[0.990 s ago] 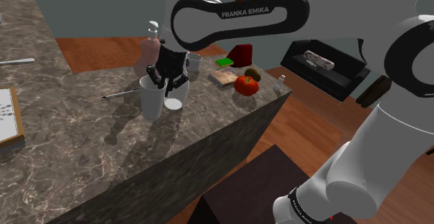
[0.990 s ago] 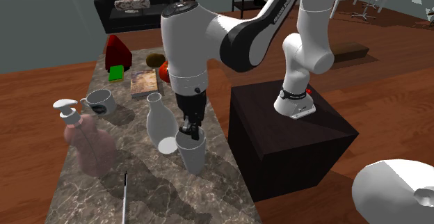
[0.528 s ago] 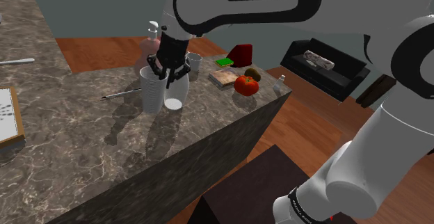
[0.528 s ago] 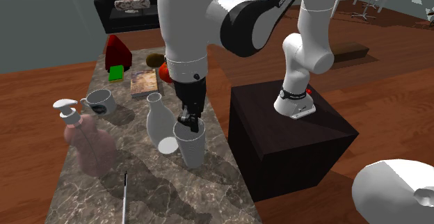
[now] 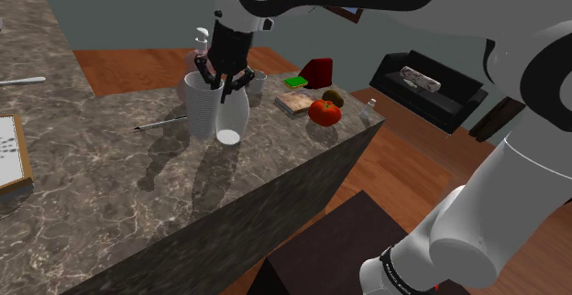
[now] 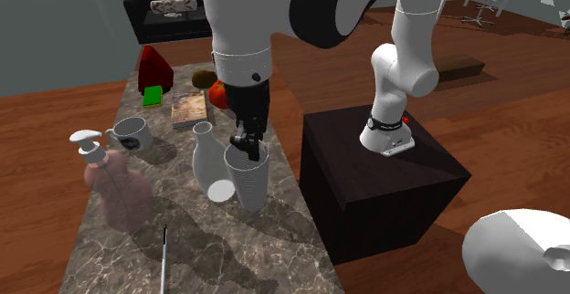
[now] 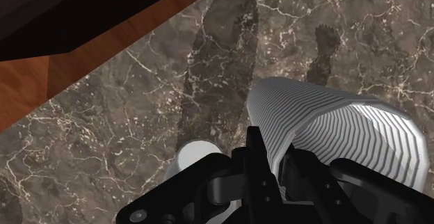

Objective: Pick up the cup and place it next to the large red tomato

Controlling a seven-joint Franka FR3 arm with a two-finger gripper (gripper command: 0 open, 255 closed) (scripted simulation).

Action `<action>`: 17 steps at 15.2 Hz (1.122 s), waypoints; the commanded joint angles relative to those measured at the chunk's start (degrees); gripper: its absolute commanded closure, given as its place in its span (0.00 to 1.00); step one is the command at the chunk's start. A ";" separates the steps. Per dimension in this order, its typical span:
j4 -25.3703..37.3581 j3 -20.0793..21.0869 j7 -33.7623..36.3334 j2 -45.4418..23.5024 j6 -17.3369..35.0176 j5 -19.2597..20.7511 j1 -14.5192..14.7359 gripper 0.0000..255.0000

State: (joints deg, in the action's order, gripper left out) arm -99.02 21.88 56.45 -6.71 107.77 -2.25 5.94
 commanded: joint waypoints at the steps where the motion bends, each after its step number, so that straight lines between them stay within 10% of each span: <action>1: 1.78 0.02 0.13 -0.03 -1.76 0.04 0.03 1.00; 17: 10.43 -0.96 -1.95 1.37 -11.87 -0.60 -1.46 1.00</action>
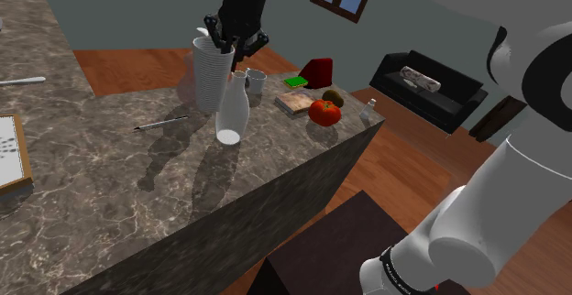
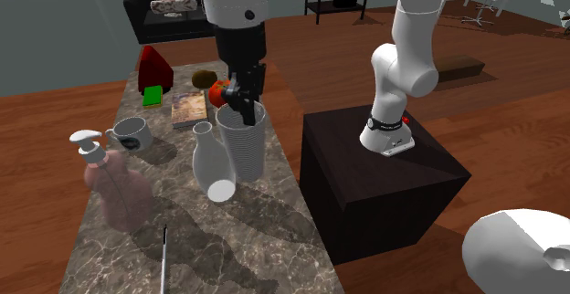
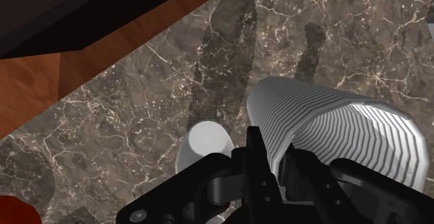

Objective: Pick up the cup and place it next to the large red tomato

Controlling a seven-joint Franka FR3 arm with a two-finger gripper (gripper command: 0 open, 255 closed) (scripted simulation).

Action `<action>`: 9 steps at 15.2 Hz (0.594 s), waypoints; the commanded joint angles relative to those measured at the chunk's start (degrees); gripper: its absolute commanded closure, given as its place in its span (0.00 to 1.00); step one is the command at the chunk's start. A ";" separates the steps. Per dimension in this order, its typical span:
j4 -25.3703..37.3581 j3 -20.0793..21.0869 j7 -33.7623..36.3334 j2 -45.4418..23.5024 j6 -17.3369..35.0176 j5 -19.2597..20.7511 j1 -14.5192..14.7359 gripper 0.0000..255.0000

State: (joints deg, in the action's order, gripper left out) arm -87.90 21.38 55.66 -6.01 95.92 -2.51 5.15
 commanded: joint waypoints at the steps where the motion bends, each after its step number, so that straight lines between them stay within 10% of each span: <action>1: -2.13 -1.07 -2.65 1.79 0.27 -0.84 -1.54 1.00; 9: -10.57 -6.60 -14.45 8.22 1.59 -3.24 -7.48 1.00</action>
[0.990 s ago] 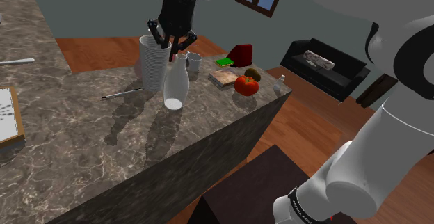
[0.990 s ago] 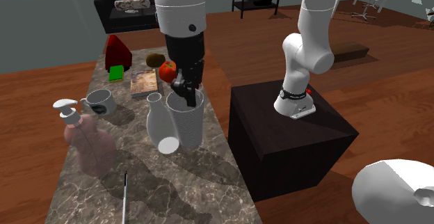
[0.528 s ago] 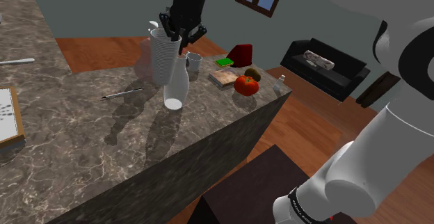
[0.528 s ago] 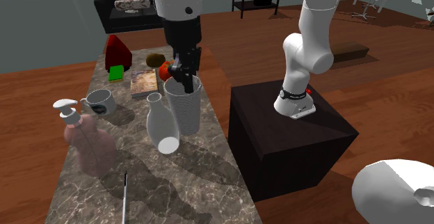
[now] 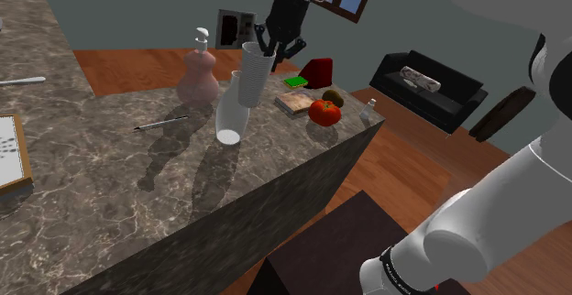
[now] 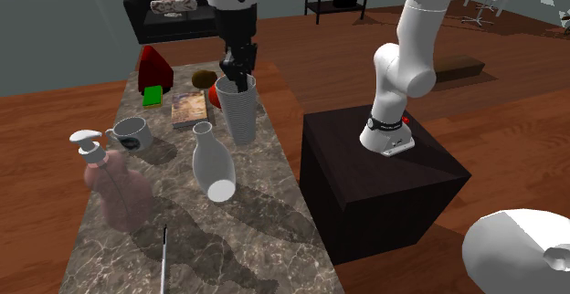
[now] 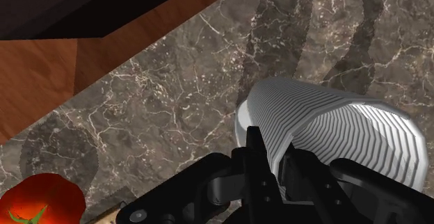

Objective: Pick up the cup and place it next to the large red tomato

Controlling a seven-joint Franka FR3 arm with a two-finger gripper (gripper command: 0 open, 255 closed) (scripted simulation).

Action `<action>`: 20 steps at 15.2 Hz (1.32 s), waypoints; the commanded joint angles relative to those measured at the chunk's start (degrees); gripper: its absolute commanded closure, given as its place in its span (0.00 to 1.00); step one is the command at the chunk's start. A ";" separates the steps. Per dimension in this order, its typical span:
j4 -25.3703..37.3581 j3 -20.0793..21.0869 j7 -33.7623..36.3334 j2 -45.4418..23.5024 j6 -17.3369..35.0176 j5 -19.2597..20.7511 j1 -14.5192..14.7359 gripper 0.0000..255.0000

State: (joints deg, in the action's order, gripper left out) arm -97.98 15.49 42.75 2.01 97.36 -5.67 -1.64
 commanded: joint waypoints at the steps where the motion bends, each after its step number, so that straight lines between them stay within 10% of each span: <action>1: -1.20 -1.47 -2.98 0.71 0.23 -0.20 -1.34 1.00; 20: -1.65 -15.21 -28.75 -0.91 -0.13 0.50 -13.39 1.00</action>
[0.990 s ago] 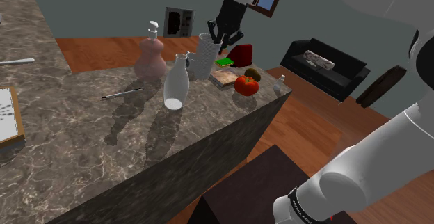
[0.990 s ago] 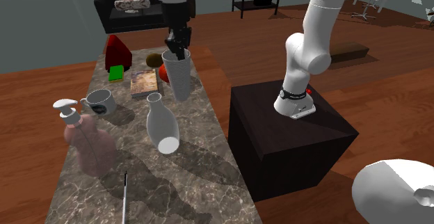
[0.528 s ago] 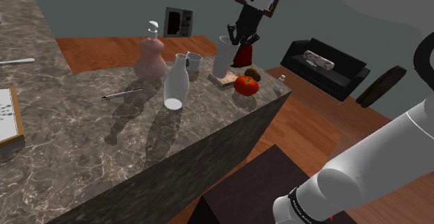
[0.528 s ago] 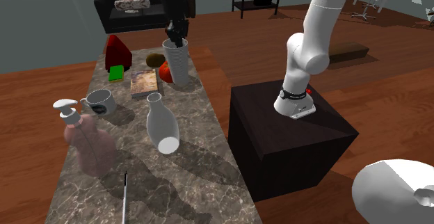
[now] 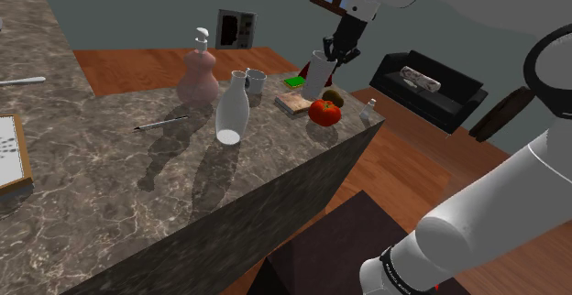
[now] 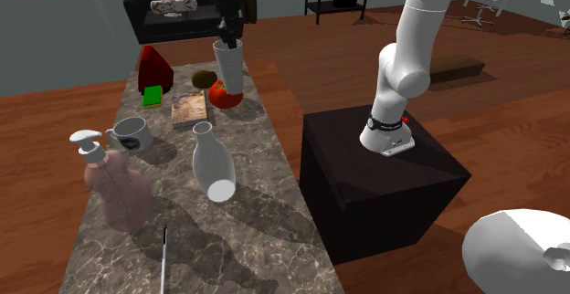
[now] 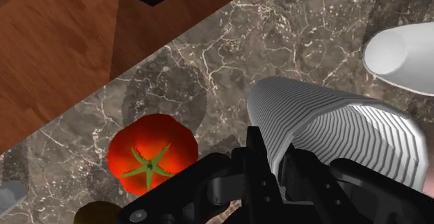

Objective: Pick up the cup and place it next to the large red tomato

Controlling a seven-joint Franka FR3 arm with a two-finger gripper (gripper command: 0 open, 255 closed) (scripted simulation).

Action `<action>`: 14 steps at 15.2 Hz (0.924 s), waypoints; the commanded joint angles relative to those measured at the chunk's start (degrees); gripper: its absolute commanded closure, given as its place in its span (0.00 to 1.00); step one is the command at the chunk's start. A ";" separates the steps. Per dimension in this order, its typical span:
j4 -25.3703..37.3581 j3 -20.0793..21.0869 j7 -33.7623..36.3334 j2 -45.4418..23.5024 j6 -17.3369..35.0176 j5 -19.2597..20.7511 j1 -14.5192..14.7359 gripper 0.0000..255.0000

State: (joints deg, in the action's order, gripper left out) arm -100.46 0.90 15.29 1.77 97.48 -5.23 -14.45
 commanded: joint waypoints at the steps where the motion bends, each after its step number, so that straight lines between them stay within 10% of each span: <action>1: 1.49 -1.29 -2.58 -1.32 -0.37 0.10 -1.21 1.00; 14: 17.45 -8.54 -18.46 -14.96 -4.15 -1.03 -10.19 1.00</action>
State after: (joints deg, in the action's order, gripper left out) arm -84.00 -7.19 -1.90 -12.16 93.37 -6.10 -23.89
